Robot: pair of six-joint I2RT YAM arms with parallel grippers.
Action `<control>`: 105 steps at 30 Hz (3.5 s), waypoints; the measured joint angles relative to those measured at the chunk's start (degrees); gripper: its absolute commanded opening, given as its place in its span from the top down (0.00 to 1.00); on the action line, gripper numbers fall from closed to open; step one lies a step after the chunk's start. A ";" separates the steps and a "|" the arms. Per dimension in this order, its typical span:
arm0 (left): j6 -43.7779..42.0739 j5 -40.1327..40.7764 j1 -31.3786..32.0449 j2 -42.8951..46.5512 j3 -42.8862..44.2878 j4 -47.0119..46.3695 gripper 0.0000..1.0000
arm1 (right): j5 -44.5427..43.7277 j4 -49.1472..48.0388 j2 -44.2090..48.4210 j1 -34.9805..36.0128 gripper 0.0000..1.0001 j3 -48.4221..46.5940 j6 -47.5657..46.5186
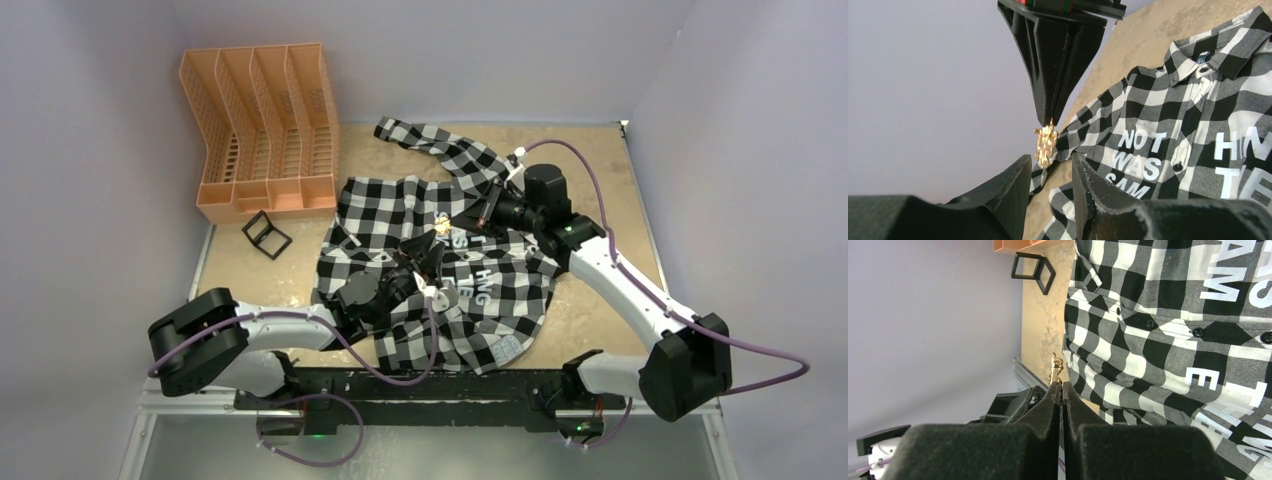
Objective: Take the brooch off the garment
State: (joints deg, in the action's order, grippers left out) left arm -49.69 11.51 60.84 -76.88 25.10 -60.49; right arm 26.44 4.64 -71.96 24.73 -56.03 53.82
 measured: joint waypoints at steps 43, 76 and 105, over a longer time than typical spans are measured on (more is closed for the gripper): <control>-3.41 2.69 -0.02 -2.27 4.59 6.95 1.00 | -1.25 2.36 2.38 0.00 0.58 -0.13 2.14; 72.30 -2.27 -36.30 17.38 -6.97 18.18 1.00 | -15.72 -11.56 10.25 0.00 0.02 11.47 -13.00; 113.11 -3.23 -68.39 7.23 -18.64 7.80 1.00 | -46.40 -13.64 16.74 12.74 0.02 18.99 -22.10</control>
State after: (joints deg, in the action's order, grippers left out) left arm 63.42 8.27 -7.55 -69.65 6.46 -52.69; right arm -19.97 -8.99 -55.22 37.47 -37.04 31.73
